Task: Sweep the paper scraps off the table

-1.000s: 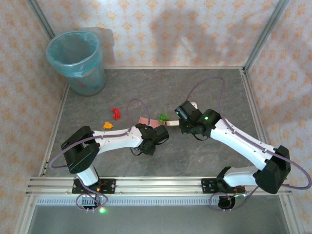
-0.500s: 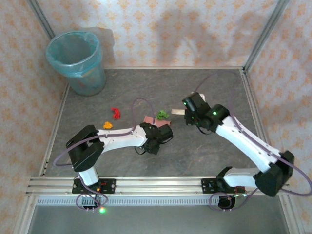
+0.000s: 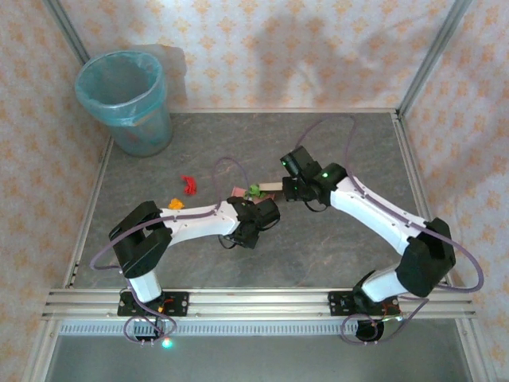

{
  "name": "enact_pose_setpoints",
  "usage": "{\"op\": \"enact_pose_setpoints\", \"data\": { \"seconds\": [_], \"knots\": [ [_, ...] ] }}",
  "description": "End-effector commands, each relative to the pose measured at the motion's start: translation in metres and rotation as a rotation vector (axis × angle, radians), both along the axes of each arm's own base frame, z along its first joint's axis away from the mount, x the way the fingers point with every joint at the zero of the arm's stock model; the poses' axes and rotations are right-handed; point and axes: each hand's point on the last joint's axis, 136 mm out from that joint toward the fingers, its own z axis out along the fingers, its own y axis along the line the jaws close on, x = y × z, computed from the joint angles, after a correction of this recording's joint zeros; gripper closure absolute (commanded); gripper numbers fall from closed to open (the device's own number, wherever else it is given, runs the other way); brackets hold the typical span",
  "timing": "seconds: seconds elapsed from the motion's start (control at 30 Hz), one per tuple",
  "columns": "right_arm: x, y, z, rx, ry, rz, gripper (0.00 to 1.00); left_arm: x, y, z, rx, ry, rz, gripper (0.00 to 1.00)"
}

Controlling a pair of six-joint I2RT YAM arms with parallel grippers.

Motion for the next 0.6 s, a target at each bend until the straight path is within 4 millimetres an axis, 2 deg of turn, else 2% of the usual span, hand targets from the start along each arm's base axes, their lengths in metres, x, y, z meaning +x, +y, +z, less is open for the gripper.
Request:
{"op": "enact_pose_setpoints", "data": {
  "seconds": [0.0,0.17,0.27,0.4,0.57],
  "knots": [
    [-0.019,0.002,0.008,0.043,-0.015,0.050,1.00,0.004,0.005,-0.001,0.015,0.007,0.004,1.00],
    [-0.041,-0.010,0.015,0.068,-0.022,0.049,1.00,0.005,0.011,-0.003,0.017,0.001,0.017,1.00],
    [-0.040,-0.024,0.034,0.084,-0.104,-0.010,1.00,0.004,0.013,-0.003,0.002,-0.006,0.015,1.00],
    [-0.019,-0.038,0.055,0.057,-0.199,-0.102,1.00,0.006,0.018,-0.002,0.012,-0.012,0.028,1.00],
    [0.019,-0.019,0.054,0.080,-0.203,-0.128,1.00,0.006,0.019,-0.002,0.006,-0.011,0.037,1.00]
  ]
}}
